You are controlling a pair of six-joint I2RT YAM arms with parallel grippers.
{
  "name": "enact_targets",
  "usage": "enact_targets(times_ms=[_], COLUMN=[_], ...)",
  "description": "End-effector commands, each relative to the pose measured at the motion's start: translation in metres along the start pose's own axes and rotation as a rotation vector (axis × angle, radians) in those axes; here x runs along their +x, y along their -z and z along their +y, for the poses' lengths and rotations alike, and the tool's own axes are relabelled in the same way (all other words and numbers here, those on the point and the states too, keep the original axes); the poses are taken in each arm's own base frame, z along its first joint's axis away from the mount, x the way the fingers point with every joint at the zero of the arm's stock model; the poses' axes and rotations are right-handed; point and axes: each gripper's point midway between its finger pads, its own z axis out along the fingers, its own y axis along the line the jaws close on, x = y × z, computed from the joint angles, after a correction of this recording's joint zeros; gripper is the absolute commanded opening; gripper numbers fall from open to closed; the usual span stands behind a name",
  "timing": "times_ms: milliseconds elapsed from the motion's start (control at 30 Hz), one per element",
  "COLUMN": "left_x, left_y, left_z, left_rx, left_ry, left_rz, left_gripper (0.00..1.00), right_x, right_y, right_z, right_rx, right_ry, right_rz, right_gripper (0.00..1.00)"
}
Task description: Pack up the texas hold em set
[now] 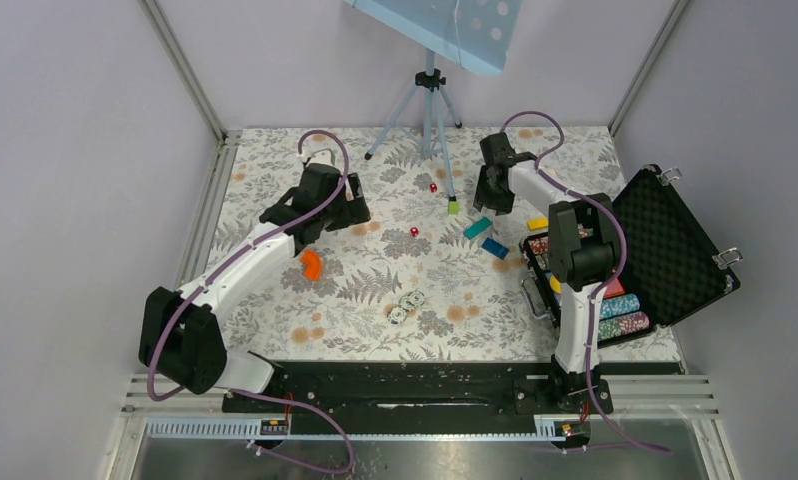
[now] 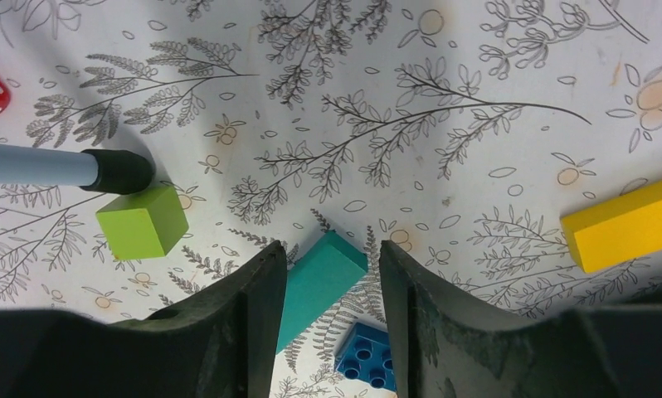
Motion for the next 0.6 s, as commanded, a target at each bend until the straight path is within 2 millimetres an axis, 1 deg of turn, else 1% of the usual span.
enact_targets(times_ms=[0, 133, 233, 433, 500, 567], left_x=[-0.012, -0.010, -0.010, -0.008, -0.007, -0.007], left_y=[0.003, 0.004, 0.005, 0.005, 0.004, 0.004], left_z=[-0.002, 0.002, 0.004, 0.005, 0.006, 0.005], left_rx=[0.024, 0.014, 0.011, 0.011, 0.011, 0.013], left_ry=[-0.008, -0.004, -0.003, -0.004, -0.002, -0.003], left_rz=[-0.046, -0.044, -0.046, -0.043, -0.040, -0.040], left_gripper=[0.86, 0.86, 0.86, 0.86, 0.86, 0.86], right_x=[-0.005, -0.003, 0.002, 0.020, 0.022, 0.022], right_y=[0.004, 0.005, 0.007, -0.003, -0.002, -0.003], right_z=[0.006, 0.008, 0.015, 0.018, 0.022, 0.020], right_rx=[-0.042, -0.059, -0.110, -0.148, -0.173, -0.162], right_ry=[0.071, 0.093, 0.112, 0.121, 0.117, 0.111], right_rz=[0.016, 0.033, 0.048, 0.090, 0.096, 0.093], right_gripper=[0.52, 0.51, 0.50, 0.50, 0.50, 0.50])
